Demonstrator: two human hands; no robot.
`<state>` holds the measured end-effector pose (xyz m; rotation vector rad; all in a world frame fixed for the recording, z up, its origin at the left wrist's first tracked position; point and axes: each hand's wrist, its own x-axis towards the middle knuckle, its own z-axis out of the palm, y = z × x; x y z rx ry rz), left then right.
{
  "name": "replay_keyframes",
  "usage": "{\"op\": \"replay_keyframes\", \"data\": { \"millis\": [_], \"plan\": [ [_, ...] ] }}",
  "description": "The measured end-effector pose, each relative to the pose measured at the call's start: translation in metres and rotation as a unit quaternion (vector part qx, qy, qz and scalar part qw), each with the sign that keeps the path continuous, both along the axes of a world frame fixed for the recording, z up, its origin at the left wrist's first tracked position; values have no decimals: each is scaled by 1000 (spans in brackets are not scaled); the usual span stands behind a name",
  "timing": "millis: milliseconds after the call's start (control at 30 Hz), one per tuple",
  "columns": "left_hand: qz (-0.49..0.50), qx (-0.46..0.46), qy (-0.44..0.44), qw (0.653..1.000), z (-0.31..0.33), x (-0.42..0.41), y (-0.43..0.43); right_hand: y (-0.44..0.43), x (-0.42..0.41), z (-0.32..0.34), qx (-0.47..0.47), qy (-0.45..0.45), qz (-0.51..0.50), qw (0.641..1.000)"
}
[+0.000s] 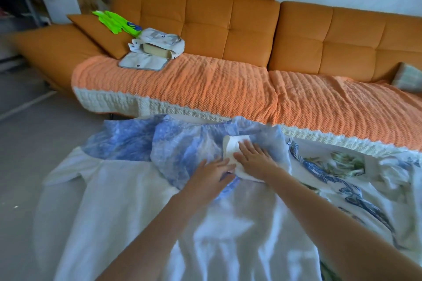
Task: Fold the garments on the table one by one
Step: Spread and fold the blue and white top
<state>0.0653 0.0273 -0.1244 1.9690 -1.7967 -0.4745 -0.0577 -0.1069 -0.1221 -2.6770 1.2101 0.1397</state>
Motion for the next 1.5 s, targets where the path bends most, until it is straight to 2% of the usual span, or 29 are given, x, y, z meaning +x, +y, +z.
{"op": "replay_keyframes", "data": {
  "millis": [67, 167, 233, 267, 367, 433, 533, 633, 767, 833, 1000, 1167, 1267, 1300, 1367, 1433, 1467, 1500],
  "plan": [
    [79, -119, 141, 980, 14, 19, 23, 7, 10, 13, -31, 1, 17, 999],
    [261, -217, 285, 896, 31, 60, 77, 42, 43, 24, -3, -64, 15, 998],
    [386, -240, 366, 812, 32, 98, 118, 80, 74, 26, 24, -106, 56, 992],
    [434, -232, 385, 781, 30, 118, 138, 101, 89, 26, 38, -116, 81, 989],
    [520, -169, 406, 732, 21, 168, 197, 162, 128, 21, 56, -114, 168, 978],
    [536, -181, 495, 659, 18, 185, 217, 194, 152, 17, 70, -92, 197, 974],
    [499, -174, 626, 573, 15, 194, 221, 218, 177, 7, 111, -57, 189, 974],
    [438, -146, 723, 514, 18, 194, 211, 224, 186, -7, 82, -41, 187, 978],
    [413, -163, 765, 466, 18, 193, 198, 221, 186, -15, 58, -26, 199, 978],
    [412, -169, 767, 463, 16, 195, 193, 221, 185, -15, 43, -22, 205, 978],
    [420, -194, 736, 495, 15, 206, 179, 224, 186, -19, 26, -23, 203, 979],
    [446, -318, 690, 474, 23, 228, 166, 223, 185, -20, 30, -22, 207, 978],
    [471, -384, 656, 447, 30, 228, 160, 224, 184, -19, 46, -20, 210, 976],
    [464, -402, 645, 455, 31, 228, 157, 225, 185, -18, 57, -20, 206, 977],
    [452, -414, 603, 510, 35, 224, 151, 222, 184, -14, 87, -8, 201, 976],
    [424, -416, 557, 581, 42, 214, 143, 215, 182, -4, 154, -69, 184, 968],
    [397, -415, 541, 615, 48, 205, 139, 211, 179, 5, 221, -173, 145, 949],
    [361, -406, 524, 656, 52, 195, 135, 206, 175, 16, 296, -311, 65, 901]
  ]
}}
